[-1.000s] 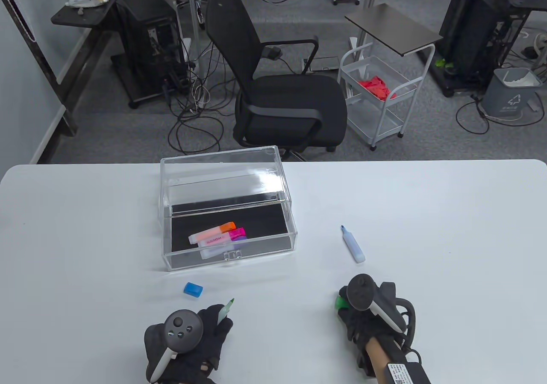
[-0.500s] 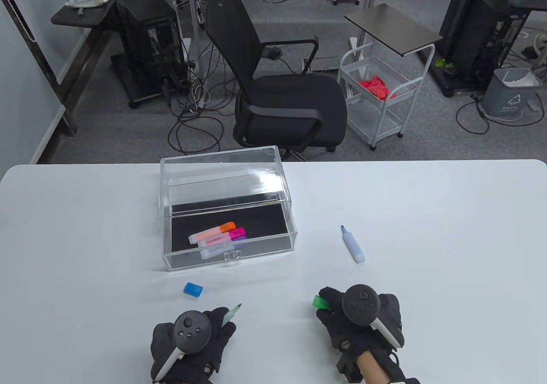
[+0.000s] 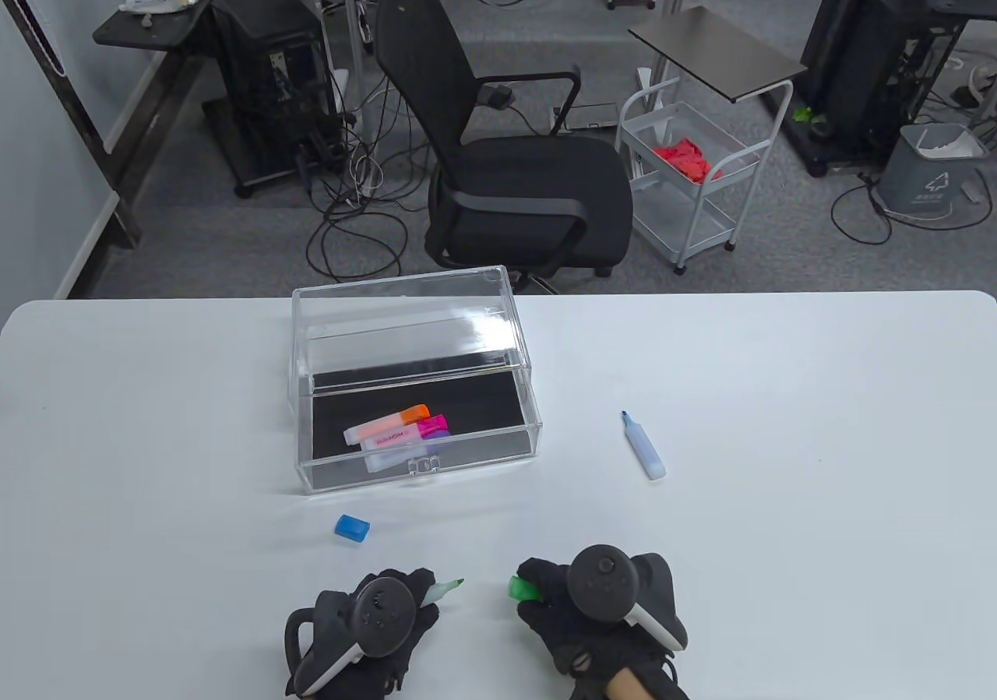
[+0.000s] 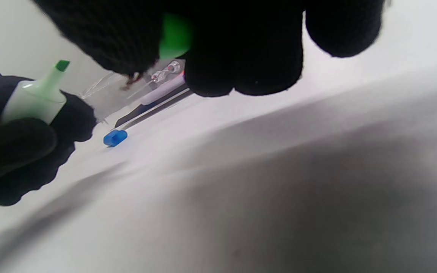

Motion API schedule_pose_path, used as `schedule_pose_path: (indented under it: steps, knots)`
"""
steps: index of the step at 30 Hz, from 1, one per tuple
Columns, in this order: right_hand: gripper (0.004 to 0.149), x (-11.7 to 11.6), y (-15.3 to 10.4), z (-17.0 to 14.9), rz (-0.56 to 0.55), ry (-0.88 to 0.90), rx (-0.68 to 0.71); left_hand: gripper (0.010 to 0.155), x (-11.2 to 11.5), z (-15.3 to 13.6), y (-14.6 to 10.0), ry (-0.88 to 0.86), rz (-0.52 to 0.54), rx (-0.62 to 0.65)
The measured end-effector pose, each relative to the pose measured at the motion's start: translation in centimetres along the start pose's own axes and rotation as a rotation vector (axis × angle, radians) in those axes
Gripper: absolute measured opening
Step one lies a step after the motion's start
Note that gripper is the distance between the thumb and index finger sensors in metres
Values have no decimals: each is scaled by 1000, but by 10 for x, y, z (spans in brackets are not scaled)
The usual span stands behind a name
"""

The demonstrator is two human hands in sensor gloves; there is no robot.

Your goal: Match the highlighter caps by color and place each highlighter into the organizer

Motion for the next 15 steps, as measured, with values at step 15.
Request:
schedule_pose_path:
  steps: [15]
  knots:
    - [56,-10,-1,14,40,-124,47,56,8,38,-7,235,51,95]
Point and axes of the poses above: the tracker on the back of each hand, its own z axis roughly to the thumb side, its own y axis roughly from the wrist to the fingertips, x = y × z, the point moved 5 cm from there along y, roughly from the wrist to the fingertips, and after that the axes turned 9 degrees about -x, right-handed, at the moved point
